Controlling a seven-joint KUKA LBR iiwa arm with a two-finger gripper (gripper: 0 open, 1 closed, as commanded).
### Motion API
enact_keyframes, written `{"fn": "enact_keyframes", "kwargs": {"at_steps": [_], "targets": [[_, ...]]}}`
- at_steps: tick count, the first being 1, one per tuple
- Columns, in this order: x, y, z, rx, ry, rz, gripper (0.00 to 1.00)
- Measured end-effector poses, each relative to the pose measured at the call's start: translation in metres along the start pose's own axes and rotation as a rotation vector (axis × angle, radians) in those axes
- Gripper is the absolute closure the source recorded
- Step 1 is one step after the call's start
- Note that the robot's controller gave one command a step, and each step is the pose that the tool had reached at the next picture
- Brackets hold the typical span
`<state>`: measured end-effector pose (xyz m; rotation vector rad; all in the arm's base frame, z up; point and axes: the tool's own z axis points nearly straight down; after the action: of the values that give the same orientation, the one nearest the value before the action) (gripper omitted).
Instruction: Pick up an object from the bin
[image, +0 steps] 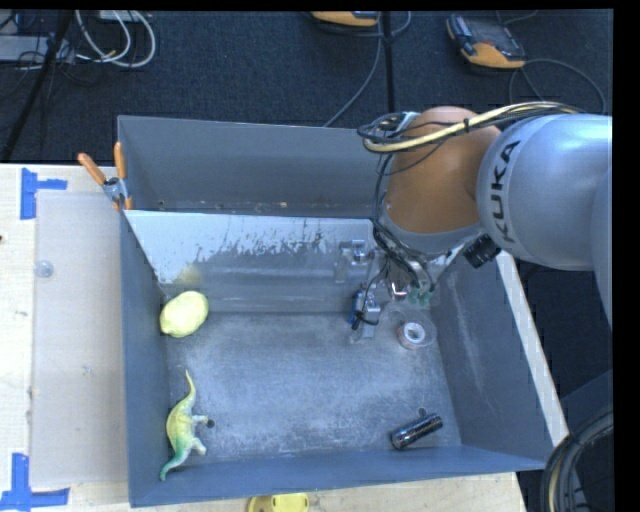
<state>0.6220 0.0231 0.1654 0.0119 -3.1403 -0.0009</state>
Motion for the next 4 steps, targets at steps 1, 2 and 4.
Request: {"fn": "enact_keyframes", "kwargs": {"at_steps": [1,2,4], "targets": [[0.003,-0.055,0.082,-0.001,0.002,0.087,0.0],[-0.001,-0.091,0.092,0.0,-0.008,0.051,0.0],[0.018,-0.127,0.094,-0.002,-0.008,0.073,0.0]]}}
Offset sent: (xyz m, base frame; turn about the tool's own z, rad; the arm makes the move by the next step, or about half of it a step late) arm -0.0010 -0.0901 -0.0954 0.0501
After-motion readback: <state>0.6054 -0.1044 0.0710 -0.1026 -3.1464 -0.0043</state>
